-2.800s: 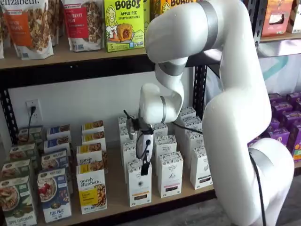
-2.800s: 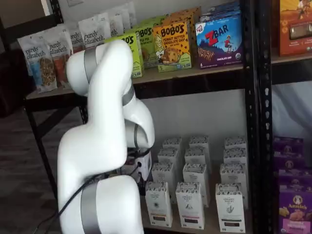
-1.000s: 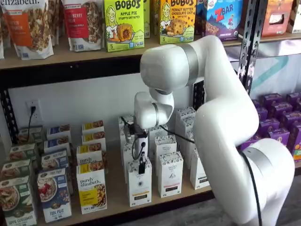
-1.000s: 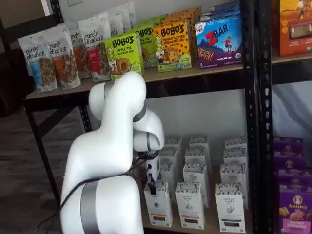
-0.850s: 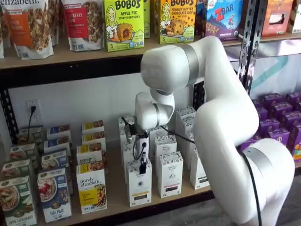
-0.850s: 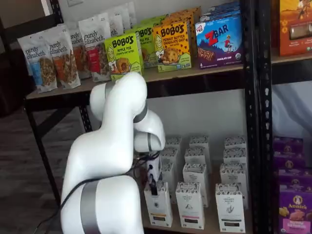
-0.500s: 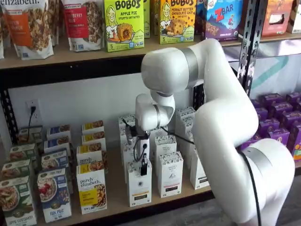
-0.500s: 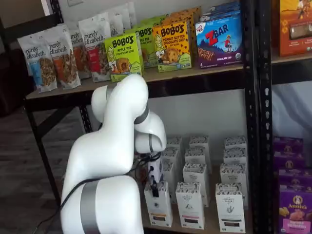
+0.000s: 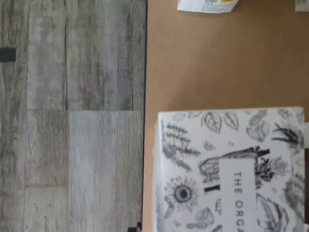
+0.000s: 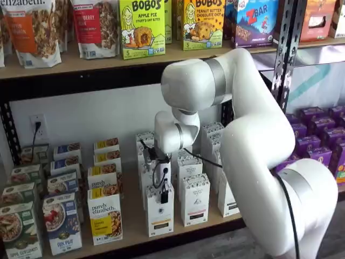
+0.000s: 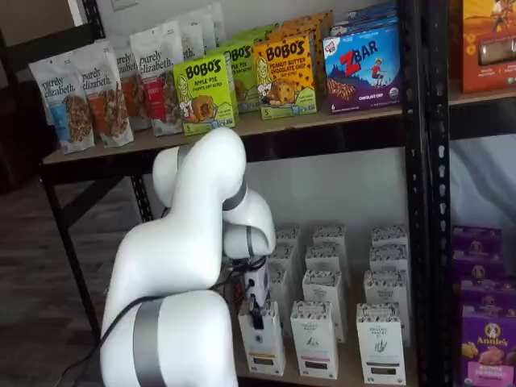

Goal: Pick up the white box with a yellow strip in the middle, on the bottom shelf, the fourth box from the left

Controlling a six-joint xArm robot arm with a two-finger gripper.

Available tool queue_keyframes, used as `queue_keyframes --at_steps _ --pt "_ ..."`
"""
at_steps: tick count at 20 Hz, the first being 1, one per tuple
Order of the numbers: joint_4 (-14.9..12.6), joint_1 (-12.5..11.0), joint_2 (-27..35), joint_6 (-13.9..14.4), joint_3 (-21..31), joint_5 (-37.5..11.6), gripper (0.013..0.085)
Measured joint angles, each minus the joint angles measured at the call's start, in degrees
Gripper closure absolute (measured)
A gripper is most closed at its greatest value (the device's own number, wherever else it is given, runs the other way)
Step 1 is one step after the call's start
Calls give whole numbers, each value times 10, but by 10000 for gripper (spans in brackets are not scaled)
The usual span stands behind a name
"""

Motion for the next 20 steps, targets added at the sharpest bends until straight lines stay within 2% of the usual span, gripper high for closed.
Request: queue_keyframes --at_steps 1,4,6,15,16,17,19,20 --pt "1 0 0 -1 -1 1 210" --pt "5 -2 2 -7 -3 3 250" --pt "5 -2 4 -6 -8 9 330" --pt "-2 5 13 6 -19 12 330" --pt "1 6 15 6 -21 14 370" --pt "2 7 15 5 -22 15 370" --pt "1 8 16 7 -23 15 450" --pt "1 8 16 7 -24 15 450"
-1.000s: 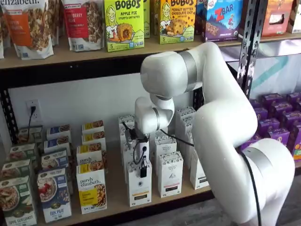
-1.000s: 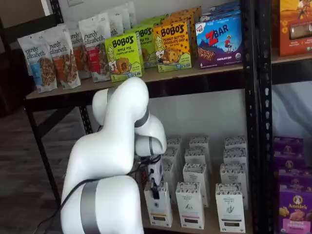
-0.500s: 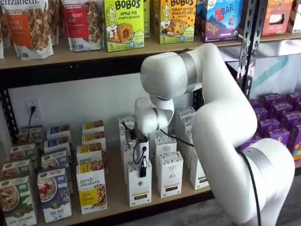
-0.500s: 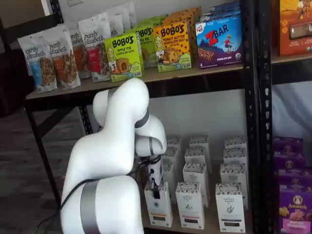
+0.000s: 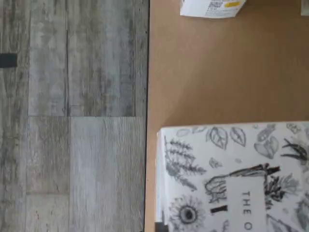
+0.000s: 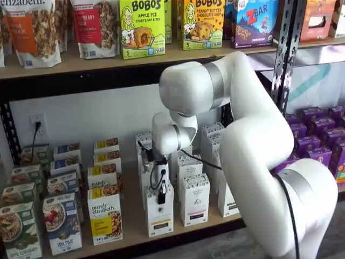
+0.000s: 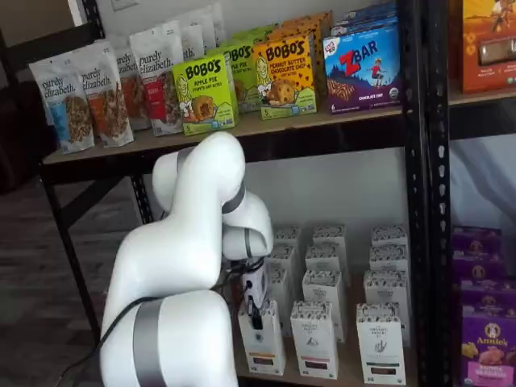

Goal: Pick up the white box with a yellow strip in the middle, on the bottom shelf, the fourth box from the left

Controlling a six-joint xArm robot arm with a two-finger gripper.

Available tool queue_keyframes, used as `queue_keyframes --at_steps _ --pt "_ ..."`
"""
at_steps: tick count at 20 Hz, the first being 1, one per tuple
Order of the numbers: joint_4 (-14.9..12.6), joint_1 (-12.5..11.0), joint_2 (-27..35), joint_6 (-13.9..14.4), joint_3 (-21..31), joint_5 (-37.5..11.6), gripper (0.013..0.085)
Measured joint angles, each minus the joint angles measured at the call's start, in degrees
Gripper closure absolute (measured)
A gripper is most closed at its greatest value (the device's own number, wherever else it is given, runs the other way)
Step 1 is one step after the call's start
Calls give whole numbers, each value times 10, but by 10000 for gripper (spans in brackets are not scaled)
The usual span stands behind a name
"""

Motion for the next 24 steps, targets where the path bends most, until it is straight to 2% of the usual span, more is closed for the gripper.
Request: queue_keyframes --at_steps 1,9,15,24 --pt "0 0 0 0 1 -1 490" --pt "-23 2 -24 21 36 -15 490" --pt "-39 7 -69 40 101 -17 490" --pt "-59 13 -143 64 220 -61 490"
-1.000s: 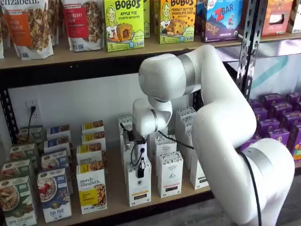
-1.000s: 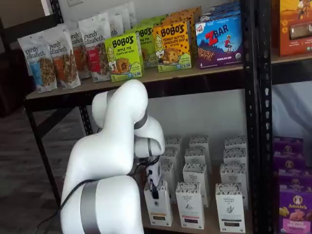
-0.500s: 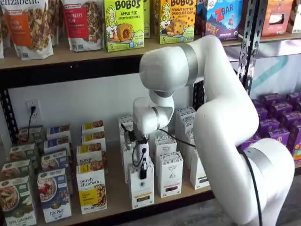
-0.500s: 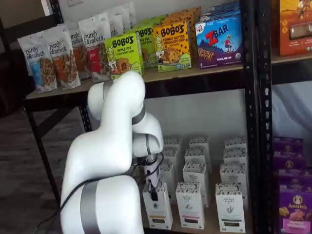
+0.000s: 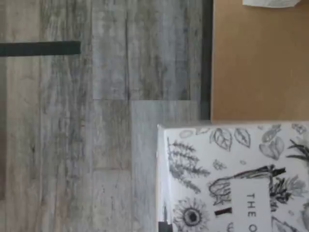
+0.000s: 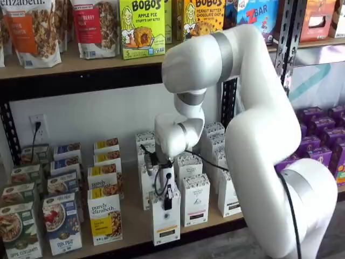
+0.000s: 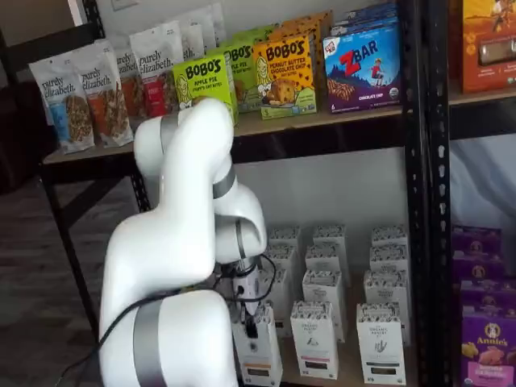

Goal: Pick up the white box with a yellow strip in the middle, on the bottom shelf, the fourth box from the left

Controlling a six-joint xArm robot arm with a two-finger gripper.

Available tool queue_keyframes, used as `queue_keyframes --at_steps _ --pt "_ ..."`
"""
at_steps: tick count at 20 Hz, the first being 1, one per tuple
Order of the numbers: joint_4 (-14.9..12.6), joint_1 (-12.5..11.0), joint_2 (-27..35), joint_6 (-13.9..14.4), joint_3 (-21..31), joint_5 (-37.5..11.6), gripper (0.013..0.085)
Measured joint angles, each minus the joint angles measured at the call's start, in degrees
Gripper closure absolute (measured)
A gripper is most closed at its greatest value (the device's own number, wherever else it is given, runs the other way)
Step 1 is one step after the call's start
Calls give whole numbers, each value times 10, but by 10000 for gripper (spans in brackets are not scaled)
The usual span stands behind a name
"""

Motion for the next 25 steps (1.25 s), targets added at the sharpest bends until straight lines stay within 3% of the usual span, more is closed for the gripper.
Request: queue_keyframes --at_steps 10,20,25 --pt "-28 -4 -116 22 152 -46 490" --pt "-3 -3 -221 0 247 -42 490" --pt "-9 -4 -270 4 282 -35 490"
